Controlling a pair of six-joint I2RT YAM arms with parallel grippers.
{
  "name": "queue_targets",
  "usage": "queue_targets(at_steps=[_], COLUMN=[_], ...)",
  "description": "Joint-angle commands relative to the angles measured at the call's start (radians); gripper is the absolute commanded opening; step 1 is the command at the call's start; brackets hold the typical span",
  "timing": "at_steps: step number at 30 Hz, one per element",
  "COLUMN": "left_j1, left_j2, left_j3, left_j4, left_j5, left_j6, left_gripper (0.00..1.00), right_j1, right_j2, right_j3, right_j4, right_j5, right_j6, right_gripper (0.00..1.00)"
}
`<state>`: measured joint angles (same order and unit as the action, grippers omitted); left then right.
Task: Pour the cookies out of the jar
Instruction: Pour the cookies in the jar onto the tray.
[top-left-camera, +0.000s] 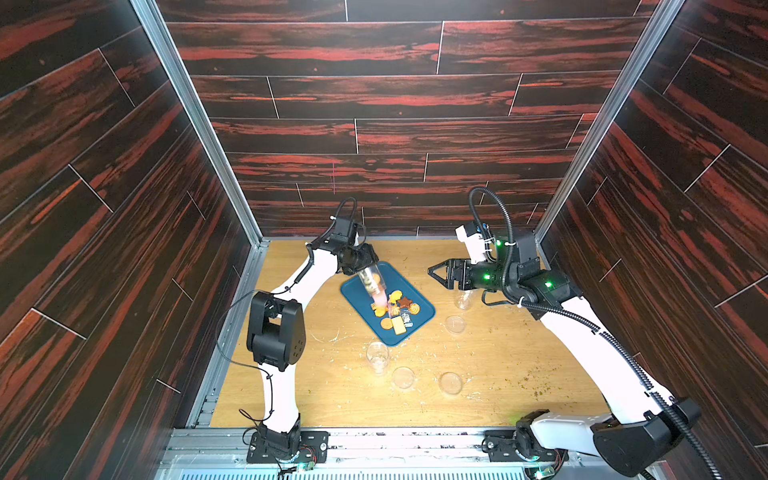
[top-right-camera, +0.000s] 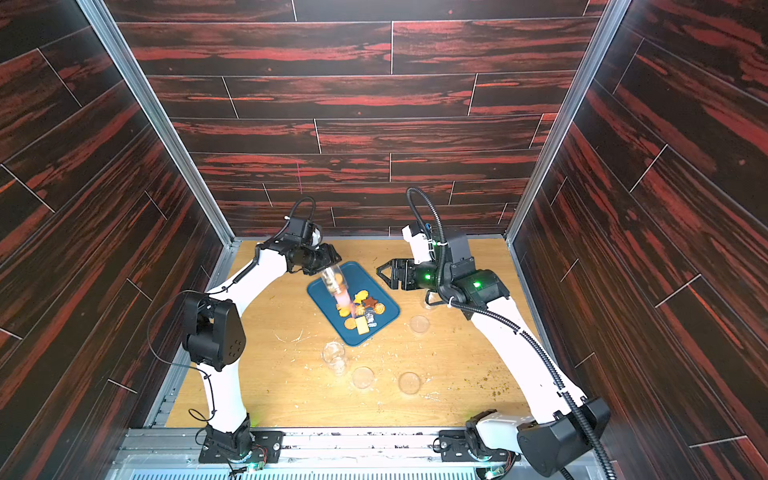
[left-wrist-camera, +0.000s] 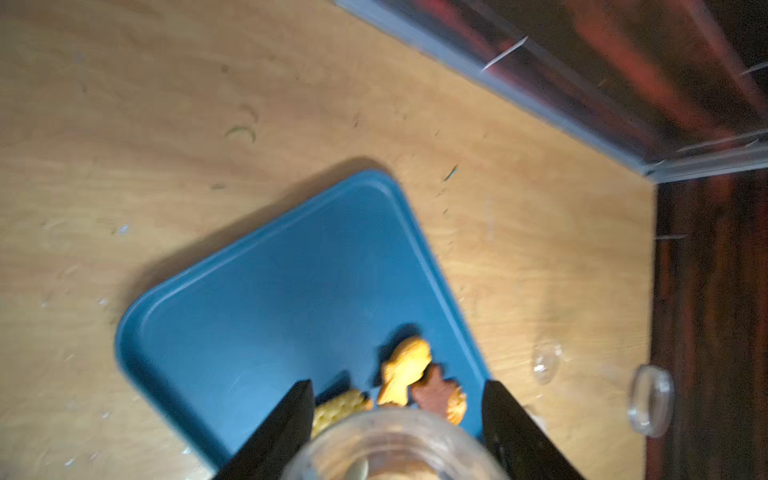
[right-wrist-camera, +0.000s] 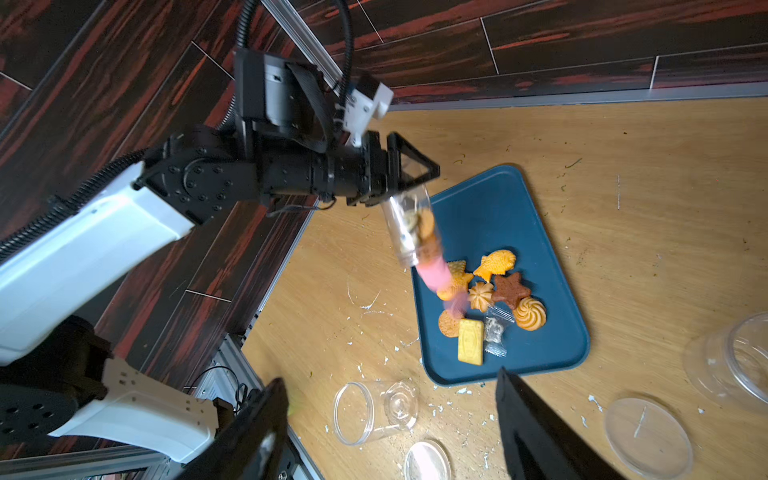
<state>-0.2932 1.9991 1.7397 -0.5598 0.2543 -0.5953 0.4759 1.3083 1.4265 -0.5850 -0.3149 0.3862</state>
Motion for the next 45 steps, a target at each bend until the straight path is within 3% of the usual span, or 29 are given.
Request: queue_targets(at_steps=[1, 11, 19, 22, 28, 32, 36, 38, 45], left_j1=[0.004, 0.043, 0.117, 0.122, 0.072, 0.094, 0.153, 0.174, 0.188], left_j2=[-0.061, 0.007, -0.002, -0.016, -0.068, -0.057, -0.082, -0.085, -0.09], left_j3=[-0.053, -0.065, -0.13, -0.11, -0.065, -0.105, -0.279, -0.325, -0.384], left_j4=[0.049, 0.048, 0.169, 0.143, 0.049, 0.109, 0.45, 0.557, 0.768], left_j5=[0.026, 0.049, 0.113, 0.109, -0.012, 0.13, 0.327, 0.381, 0.475], left_j6=[-0.022, -0.042, -0.156, -0.122, 0.053, -0.101, -0.48, -0.626, -0.917], left_gripper=[0.59, 0.59, 0.59, 0.59, 0.6, 0.6, 0.6, 0.6, 0.6], right_j1=[0.002, 0.003, 0.002, 0.002, 0.003, 0.003, 0.003, 0.002, 0.002], right_j2=[0.038, 0.029, 0.011, 0.015, 0.031, 0.046, 0.046, 0.046, 0.048], right_j3=[0.003, -0.023, -0.046, -0.045, -0.036, -0.025, -0.021, -0.02, -0.039], right_j4=[-0.037, -0.003, -0.004, 0.002, 0.003, -0.001, -0.006, -0.009, 0.012], right_j5=[-0.021, -0.07, -0.069, -0.07, -0.069, -0.079, -0.079, -0.082, -0.108], right_j6=[0.018, 0.057, 0.06, 0.06, 0.06, 0.061, 0.056, 0.053, 0.059], right_gripper=[0.82, 0.82, 0.81, 0.82, 0.81, 0.81, 0.81, 0.81, 0.81])
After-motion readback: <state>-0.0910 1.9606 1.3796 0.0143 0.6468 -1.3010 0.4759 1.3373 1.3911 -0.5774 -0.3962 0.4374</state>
